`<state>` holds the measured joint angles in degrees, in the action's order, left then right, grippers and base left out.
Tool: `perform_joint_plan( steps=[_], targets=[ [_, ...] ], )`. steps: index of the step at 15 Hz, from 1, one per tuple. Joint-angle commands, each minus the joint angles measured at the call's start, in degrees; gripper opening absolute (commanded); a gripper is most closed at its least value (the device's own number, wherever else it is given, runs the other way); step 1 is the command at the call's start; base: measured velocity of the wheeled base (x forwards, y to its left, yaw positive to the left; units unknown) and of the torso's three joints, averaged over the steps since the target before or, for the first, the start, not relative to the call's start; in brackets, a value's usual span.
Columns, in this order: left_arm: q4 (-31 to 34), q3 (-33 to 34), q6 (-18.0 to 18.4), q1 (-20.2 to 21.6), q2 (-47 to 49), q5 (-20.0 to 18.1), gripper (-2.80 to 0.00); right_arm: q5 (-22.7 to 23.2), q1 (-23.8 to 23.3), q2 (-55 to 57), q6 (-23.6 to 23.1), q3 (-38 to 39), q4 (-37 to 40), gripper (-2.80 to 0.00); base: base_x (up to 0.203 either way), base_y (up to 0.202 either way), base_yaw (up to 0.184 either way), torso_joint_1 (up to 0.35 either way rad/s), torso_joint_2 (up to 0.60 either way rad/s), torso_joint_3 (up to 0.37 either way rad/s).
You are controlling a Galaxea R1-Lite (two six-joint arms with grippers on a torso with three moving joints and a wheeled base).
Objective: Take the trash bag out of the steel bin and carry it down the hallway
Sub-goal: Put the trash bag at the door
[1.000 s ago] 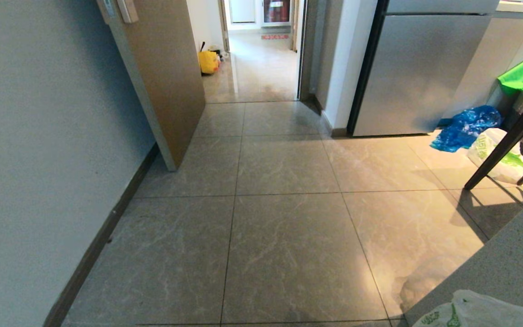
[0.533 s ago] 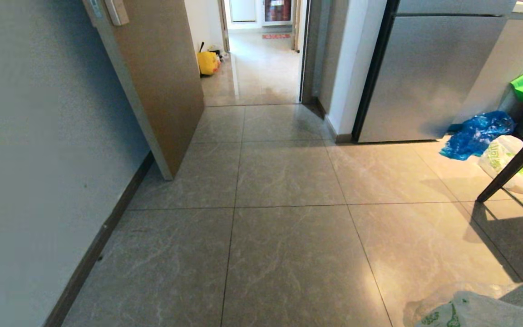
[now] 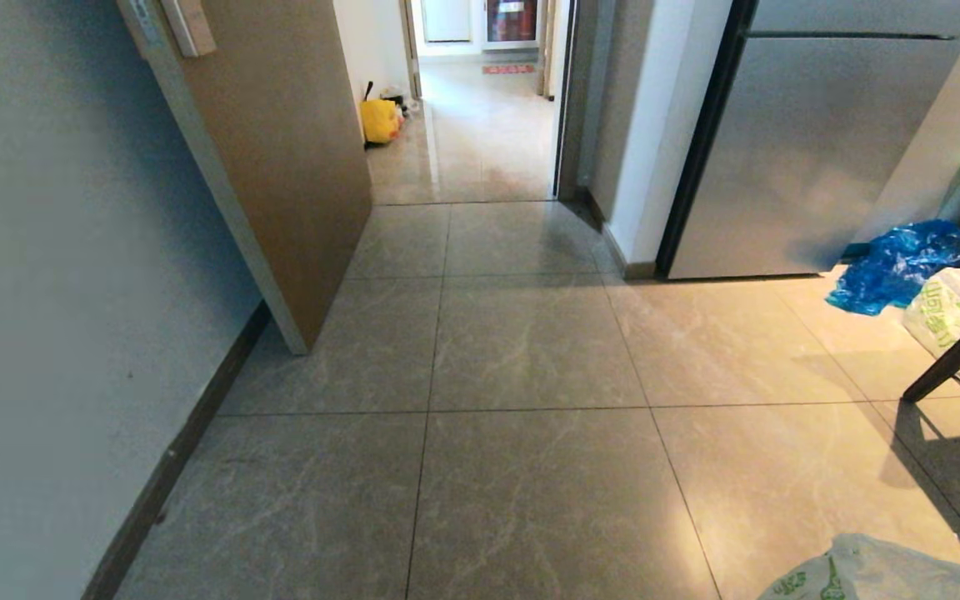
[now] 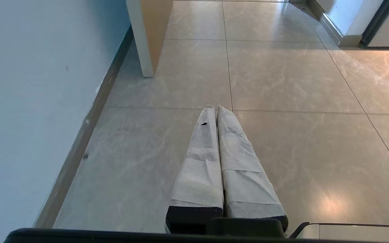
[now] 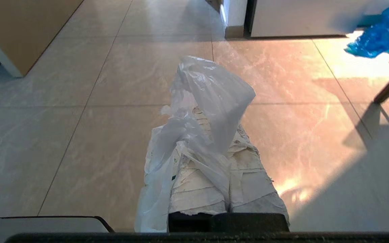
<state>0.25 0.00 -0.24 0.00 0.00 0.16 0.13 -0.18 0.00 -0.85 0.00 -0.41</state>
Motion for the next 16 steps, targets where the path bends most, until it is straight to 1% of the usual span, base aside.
perform_joint_plan(
  steps=[1, 16],
  targets=[
    [0.0, 0.0, 0.0, 0.0, 0.0, 0.0, -2.80, 0.0, 0.0, 0.1, 0.0, 0.0, 0.0, -2.80, 0.191, 0.000, 0.001, 0.007, 0.00, 0.000],
    [0.0, 0.0, 0.0, 0.0, 0.0, 0.0, -2.80, 0.0, 0.0, 0.1, 0.0, 0.0, 0.0, -2.80, 0.194, 0.000, 0.001, 0.003, 0.00, 0.004]
  ],
)
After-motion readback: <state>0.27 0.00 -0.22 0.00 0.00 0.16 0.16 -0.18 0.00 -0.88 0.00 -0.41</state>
